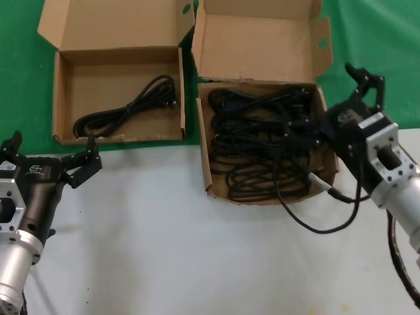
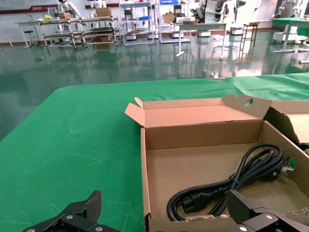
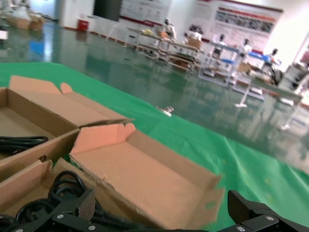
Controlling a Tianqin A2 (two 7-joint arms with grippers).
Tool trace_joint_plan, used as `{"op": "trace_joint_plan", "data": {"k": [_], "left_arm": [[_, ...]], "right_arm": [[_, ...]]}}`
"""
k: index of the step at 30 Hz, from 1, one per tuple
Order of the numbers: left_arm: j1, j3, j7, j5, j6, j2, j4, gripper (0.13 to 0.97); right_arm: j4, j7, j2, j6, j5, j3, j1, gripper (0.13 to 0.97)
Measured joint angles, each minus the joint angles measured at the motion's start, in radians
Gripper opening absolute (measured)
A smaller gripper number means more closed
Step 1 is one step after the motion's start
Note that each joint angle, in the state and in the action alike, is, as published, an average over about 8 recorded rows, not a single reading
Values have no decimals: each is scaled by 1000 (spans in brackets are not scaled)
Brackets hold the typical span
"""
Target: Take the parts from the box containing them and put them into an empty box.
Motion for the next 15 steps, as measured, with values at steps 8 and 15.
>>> {"op": "trace_joint_plan", "data": {"k": [8, 15], "left_arm": [[0, 0, 0, 0, 0, 0, 0, 919], [0, 1, 0, 0, 0, 0, 0, 963]], "right_arm": [[26, 87, -5, 50, 11, 26, -76, 966], [48, 164, -9, 94, 20, 50, -143, 966]]}}
